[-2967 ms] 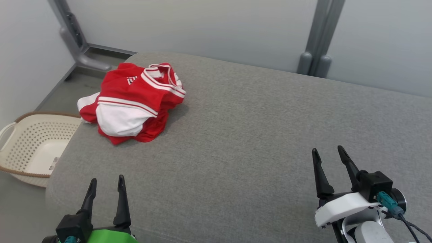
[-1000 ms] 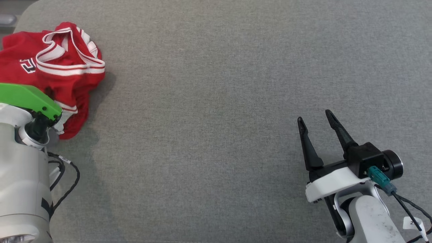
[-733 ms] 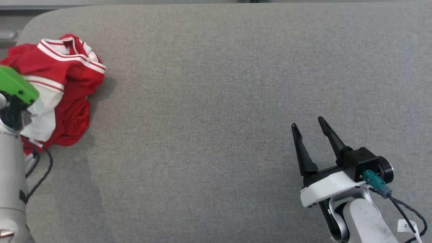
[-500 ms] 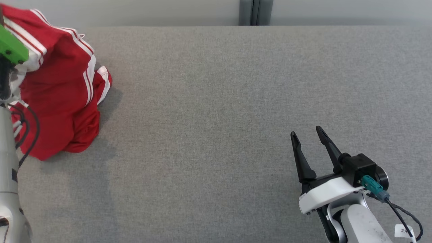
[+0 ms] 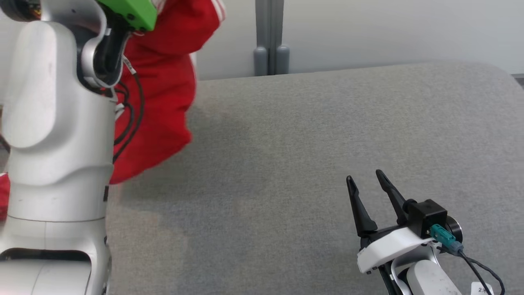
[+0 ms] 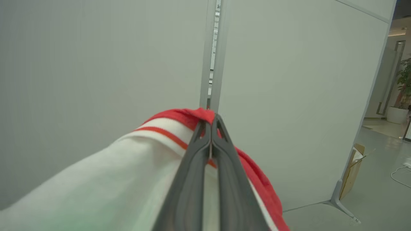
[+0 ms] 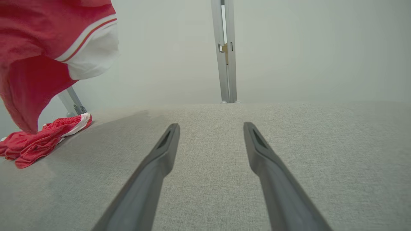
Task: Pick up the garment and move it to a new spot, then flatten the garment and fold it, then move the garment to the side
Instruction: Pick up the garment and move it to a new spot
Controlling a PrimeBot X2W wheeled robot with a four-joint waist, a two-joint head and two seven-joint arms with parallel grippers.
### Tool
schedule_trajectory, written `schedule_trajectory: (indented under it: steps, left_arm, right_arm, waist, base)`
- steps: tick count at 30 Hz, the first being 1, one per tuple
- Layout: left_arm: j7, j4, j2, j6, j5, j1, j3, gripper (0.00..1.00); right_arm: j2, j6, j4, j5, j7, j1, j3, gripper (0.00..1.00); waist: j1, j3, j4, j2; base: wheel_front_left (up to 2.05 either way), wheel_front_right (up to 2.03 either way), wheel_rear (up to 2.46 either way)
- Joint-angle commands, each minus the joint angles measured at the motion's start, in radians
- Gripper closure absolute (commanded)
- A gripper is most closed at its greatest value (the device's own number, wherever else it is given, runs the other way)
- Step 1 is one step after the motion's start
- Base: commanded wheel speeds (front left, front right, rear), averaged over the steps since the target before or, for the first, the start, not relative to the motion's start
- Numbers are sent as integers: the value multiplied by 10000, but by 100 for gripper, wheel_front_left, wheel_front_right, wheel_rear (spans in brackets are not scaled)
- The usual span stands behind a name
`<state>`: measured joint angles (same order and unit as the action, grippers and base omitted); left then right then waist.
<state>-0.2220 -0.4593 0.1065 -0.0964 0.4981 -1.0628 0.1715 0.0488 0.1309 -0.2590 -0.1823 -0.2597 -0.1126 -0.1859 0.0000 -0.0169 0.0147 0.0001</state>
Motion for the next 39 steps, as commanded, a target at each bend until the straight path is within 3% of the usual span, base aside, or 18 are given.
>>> schedule_trajectory:
  steps: [1,10,17,18,19,20,25,30,34,39]
  left_arm:
    - [0,27,-98,-5,58,207,125,100]
    - [273,-854,-465,232,150,1704,1251,100]
    - [848,-2073,-535,181,809,3669,2282,100]
    - [965,-2149,-538,211,939,3880,2468,90]
    - [1172,-2216,-539,283,1069,4121,2662,8]
    - [1361,-2281,-535,352,1183,4309,2805,0]
    - [2453,-2260,-536,430,1744,5038,3422,0]
    - [3977,-1401,-413,121,1967,5845,3280,0]
    - [4700,-66,169,173,1805,6743,2805,0]
    - [4873,1924,776,615,1214,8313,1456,0]
  right_arm:
    - [30,-3,-7,-23,-48,-16,-9,0]
    - [25,-1,24,133,-60,-155,79,0]
    - [22,-1,101,80,-59,-212,157,0]
    - [25,-1,120,57,-59,-212,190,0]
    - [24,-3,155,-3,-60,-205,210,0]
    - [22,-1,186,-43,-60,-193,212,0]
    - [25,-1,188,-235,-61,-177,264,0]
    - [27,-3,256,-223,-61,-15,481,0]
    - [27,-1,288,-114,-60,91,742,0]
    - [25,-1,329,-52,-61,178,992,0]
  waist:
    - [0,108,-1066,-1]
    - [0,-297,-2405,-1]
    - [0,-486,-2651,-1]
    - [0,-517,-2632,-1]
    - [0,-557,-2593,-1]
    - [0,-588,-2538,-1]
    - [0,-621,-2150,-1]
    - [0,-509,-1713,-1]
    - [0,-388,-1327,-1]
    - [0,-260,-958,-1]
  base:
    - [0,0,0]
    - [0,0,0]
    - [0,0,0]
    - [0,0,0]
    - [0,0,0]
    - [0,0,0]
    - [0,0,0]
    - [0,0,0]
    - [0,0,0]
    - [0,0,0]
